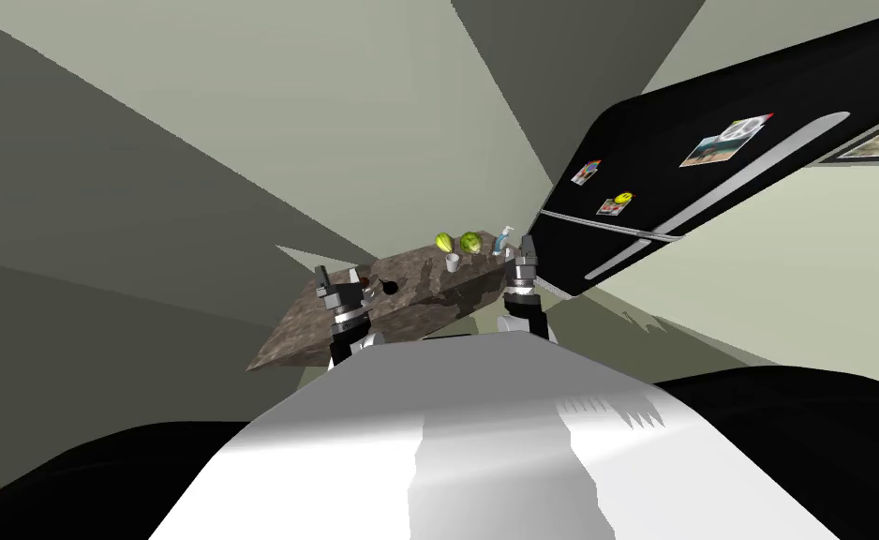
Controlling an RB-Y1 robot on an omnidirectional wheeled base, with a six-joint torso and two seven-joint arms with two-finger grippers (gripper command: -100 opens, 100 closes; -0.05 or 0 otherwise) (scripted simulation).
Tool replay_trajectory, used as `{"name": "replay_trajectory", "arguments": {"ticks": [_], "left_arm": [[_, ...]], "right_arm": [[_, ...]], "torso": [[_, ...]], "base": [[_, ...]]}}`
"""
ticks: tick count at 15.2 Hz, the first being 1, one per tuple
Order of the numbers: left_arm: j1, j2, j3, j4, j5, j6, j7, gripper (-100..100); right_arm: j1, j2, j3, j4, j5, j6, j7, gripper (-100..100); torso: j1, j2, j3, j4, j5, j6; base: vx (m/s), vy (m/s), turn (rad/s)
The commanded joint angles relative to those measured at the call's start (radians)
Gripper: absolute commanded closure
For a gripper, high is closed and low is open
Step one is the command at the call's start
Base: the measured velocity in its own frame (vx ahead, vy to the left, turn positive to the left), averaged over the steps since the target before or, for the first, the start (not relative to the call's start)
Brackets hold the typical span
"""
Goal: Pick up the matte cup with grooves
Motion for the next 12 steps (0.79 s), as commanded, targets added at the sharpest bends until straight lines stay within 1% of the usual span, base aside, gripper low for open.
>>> {"name": "replay_trajectory", "arguments": {"ticks": [1,2,3,4,5,6,10,11,12], "left_arm": [[0.000,0.000,0.000,0.000,0.000,0.000,0.000,0],[0.000,0.000,0.000,0.000,0.000,0.000,0.000,0],[0.000,0.000,0.000,0.000,0.000,0.000,0.000,0],[0.000,0.000,0.000,0.000,0.000,0.000,0.000,0],[0.000,0.000,0.000,0.000,0.000,0.000,0.000,0],[0.000,0.000,0.000,0.000,0.000,0.000,0.000,0],[0.000,0.000,0.000,0.000,0.000,0.000,0.000,0],[0.000,0.000,0.000,0.000,0.000,0.000,0.000,0],[0.000,0.000,0.000,0.000,0.000,0.000,0.000,0]], "right_arm": [[0.001,-0.048,-0.001,0.004,-0.002,0.002,-0.002,-100],[0.001,-0.048,-0.001,0.004,-0.002,0.002,-0.002,-100],[0.002,-0.084,-0.002,0.008,-0.003,0.004,-0.003,-100],[0.002,-0.087,-0.002,0.008,-0.003,0.004,-0.003,-100],[0.004,-0.121,-0.004,0.012,-0.005,0.007,-0.005,-100],[0.004,-0.132,-0.004,0.012,-0.005,0.007,-0.005,-100],[0.008,-0.227,-0.007,0.026,-0.011,0.015,-0.011,-100],[0.008,-0.236,-0.007,0.026,-0.011,0.015,-0.011,-100],[0.011,-0.268,-0.010,0.034,-0.015,0.020,-0.015,-100]], "torso": [[0.000,0.000,0.000,0.000,0.000,0.000],[0.000,0.000,0.000,0.000,0.000,0.000],[-0.001,0.000,0.000,0.000,0.000,0.000],[-0.001,0.000,0.000,0.000,0.000,0.000],[-0.001,0.000,0.000,0.000,0.000,0.000],[-0.001,0.000,0.000,0.000,0.000,0.000],[-0.002,0.000,0.000,0.000,0.000,0.000],[-0.002,0.000,0.000,0.000,0.000,0.000],[-0.002,0.000,0.000,0.000,0.000,0.000]], "base": [[0.001,-0.001,0.051],[0.002,-0.005,0.064],[0.002,-0.008,0.080],[0.003,-0.011,0.060],[0.005,-0.011,0.081],[0.005,-0.013,0.069],[0.005,-0.014,0.118],[0.003,-0.013,0.036],[0.005,-0.014,0.109]]}}
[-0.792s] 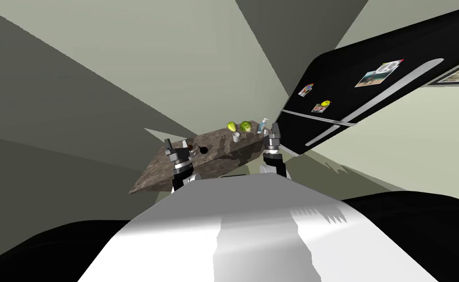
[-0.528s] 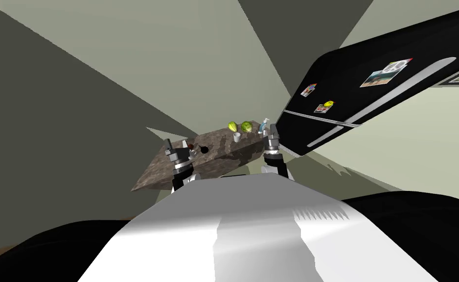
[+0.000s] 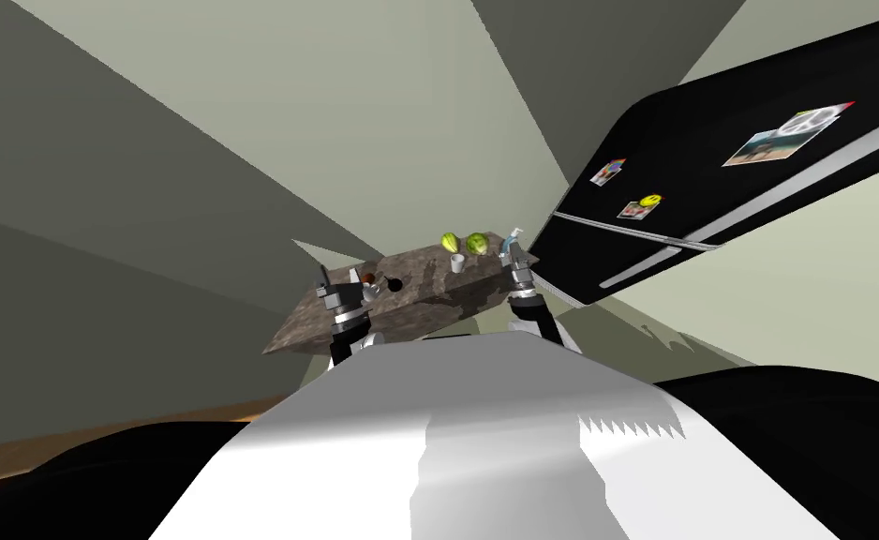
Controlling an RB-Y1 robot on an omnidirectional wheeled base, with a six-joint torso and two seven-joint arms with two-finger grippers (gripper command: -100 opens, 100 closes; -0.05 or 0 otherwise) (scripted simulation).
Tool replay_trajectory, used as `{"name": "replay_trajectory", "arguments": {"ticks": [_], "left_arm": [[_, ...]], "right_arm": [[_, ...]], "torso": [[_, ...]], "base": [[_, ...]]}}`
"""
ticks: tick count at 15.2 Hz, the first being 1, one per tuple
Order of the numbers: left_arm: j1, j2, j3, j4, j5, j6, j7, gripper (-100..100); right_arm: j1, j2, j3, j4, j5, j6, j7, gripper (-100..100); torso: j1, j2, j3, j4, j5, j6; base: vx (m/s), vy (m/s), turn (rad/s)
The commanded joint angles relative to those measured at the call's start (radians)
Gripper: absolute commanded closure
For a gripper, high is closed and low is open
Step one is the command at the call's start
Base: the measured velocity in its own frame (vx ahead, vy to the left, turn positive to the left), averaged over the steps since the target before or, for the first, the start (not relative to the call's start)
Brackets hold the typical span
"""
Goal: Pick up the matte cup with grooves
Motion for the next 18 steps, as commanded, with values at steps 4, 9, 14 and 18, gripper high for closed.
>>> {"name": "replay_trajectory", "arguments": {"ticks": [4,9,14,18], "left_arm": [[0.000,0.000,0.000,0.000,0.000,0.000,0.000,0],[0.000,0.000,0.000,0.000,0.000,0.000,0.000,0],[0.000,0.000,0.000,0.000,0.000,0.000,0.000,0],[0.000,0.000,0.000,0.000,0.000,0.000,0.000,0]], "right_arm": [[0.006,-0.110,-0.003,0.016,-0.006,0.007,-0.007,-100],[0.015,-0.214,-0.008,0.036,-0.015,0.019,-0.016,-100],[0.020,-0.327,-0.011,0.047,-0.020,0.025,-0.021,-100],[0.025,-0.407,-0.014,0.059,-0.026,0.032,-0.027,-100]], "torso": [[0.000,0.000,0.000,0.000,0.000,0.000],[0.000,0.000,0.000,0.000,0.000,0.000],[0.000,-0.001,0.000,0.000,0.000,0.000],[0.000,-0.001,0.000,0.000,0.000,0.000]], "base": [[0.005,-0.014,0.110],[0.005,-0.015,0.112],[0.007,-0.019,0.123],[0.005,-0.015,0.113]]}}
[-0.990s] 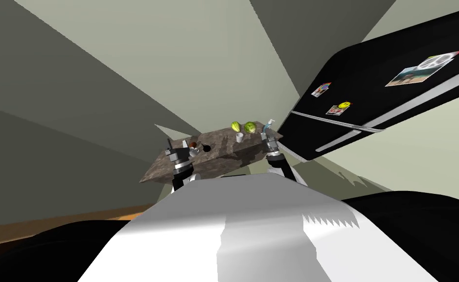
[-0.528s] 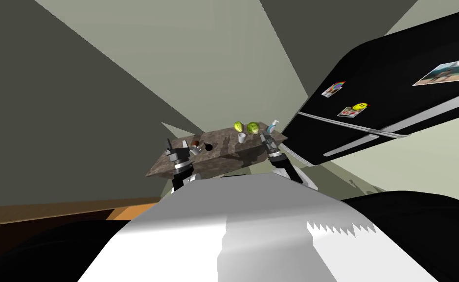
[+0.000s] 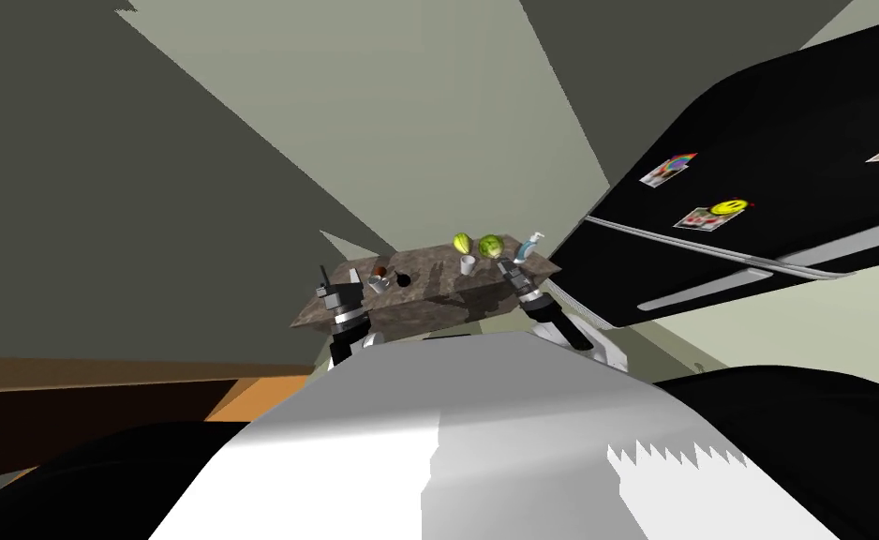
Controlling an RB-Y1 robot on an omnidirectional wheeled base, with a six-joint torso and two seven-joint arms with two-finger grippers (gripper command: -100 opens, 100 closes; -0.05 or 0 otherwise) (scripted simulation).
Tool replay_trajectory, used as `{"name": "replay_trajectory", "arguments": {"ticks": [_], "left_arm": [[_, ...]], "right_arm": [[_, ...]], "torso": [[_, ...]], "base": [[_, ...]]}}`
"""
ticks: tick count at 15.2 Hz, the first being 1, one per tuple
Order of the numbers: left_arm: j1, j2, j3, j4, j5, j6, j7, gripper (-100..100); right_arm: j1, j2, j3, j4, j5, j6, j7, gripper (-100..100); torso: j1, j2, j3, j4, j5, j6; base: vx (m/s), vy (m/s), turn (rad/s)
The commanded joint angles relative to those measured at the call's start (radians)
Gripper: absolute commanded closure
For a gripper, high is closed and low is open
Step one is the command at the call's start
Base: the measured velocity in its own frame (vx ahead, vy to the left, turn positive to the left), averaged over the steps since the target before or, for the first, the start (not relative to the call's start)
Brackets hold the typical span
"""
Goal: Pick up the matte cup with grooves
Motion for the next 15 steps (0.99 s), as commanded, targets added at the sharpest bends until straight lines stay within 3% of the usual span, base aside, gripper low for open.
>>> {"name": "replay_trajectory", "arguments": {"ticks": [1,15], "left_arm": [[0.000,0.000,0.000,0.000,0.000,0.000,0.000,0],[0.000,0.000,0.000,0.000,0.000,0.000,0.000,0]], "right_arm": [[0.008,-0.050,-0.003,0.012,-0.006,0.009,-0.006,-100],[0.030,-0.347,-0.010,0.050,-0.024,0.032,-0.026,-100]], "torso": [[0.000,0.000,0.000,0.000,0.000,0.000],[0.000,0.000,0.000,0.000,0.000,-0.001]], "base": [[0.006,-0.021,0.158],[0.004,-0.019,0.120]]}}
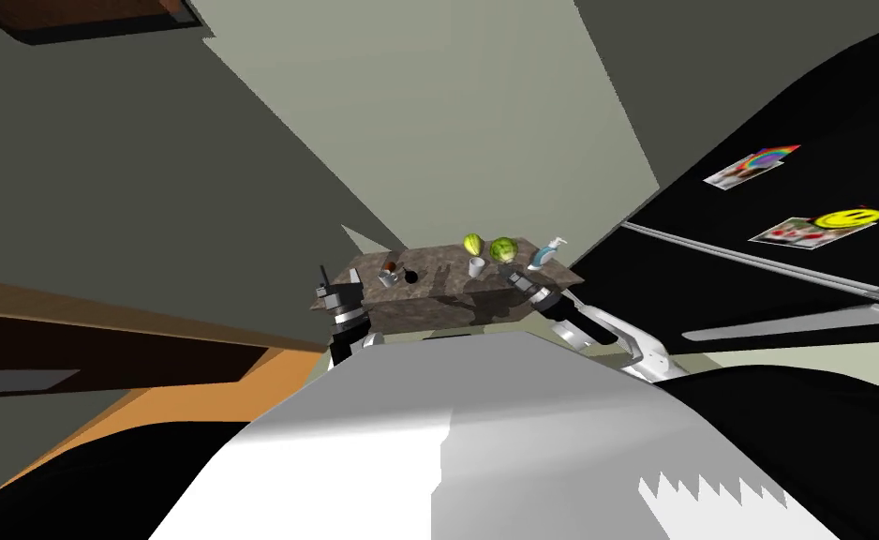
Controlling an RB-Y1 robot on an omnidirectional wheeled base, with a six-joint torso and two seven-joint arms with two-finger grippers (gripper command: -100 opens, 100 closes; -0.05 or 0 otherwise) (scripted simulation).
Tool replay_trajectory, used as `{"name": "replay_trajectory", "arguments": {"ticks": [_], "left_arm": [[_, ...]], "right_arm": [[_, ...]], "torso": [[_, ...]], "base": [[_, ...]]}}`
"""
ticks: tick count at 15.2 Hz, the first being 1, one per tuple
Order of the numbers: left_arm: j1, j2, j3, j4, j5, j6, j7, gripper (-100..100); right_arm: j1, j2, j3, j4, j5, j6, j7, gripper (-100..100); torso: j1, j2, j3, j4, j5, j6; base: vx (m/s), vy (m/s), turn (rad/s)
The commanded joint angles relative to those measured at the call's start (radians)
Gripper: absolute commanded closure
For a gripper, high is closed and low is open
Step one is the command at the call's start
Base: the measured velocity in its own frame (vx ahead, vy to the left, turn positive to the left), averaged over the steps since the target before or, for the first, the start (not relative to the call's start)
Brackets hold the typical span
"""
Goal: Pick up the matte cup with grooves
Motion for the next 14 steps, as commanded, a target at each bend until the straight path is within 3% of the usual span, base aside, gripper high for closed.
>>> {"name": "replay_trajectory", "arguments": {"ticks": [1,2,5,14], "left_arm": [[0.000,0.000,0.000,0.000,0.000,0.000,0.000,0],[0.000,0.000,0.000,0.000,0.000,0.000,0.000,0],[0.000,0.000,0.000,0.000,0.000,0.000,0.000,0],[0.000,0.000,0.000,0.000,0.000,0.000,0.000,0]], "right_arm": [[0.001,-0.035,-0.001,0.000,-0.002,0.003,-0.002,-100],[0.010,-0.067,-0.004,0.013,-0.008,0.012,-0.009,-100],[0.010,-0.121,-0.004,0.013,-0.008,0.012,-0.009,-100],[0.039,-0.326,-0.009,0.052,-0.028,0.037,-0.030,-100]], "torso": [[0.000,0.000,0.000,0.000,0.000,0.000],[0.000,0.000,0.000,0.000,0.000,0.000],[0.000,0.000,0.000,0.000,0.000,0.000],[0.000,0.000,0.000,0.000,0.000,0.000]], "base": [[0.003,-0.014,-0.007],[0.004,-0.019,0.484],[0.003,-0.018,0.011],[0.002,-0.021,0.143]]}}
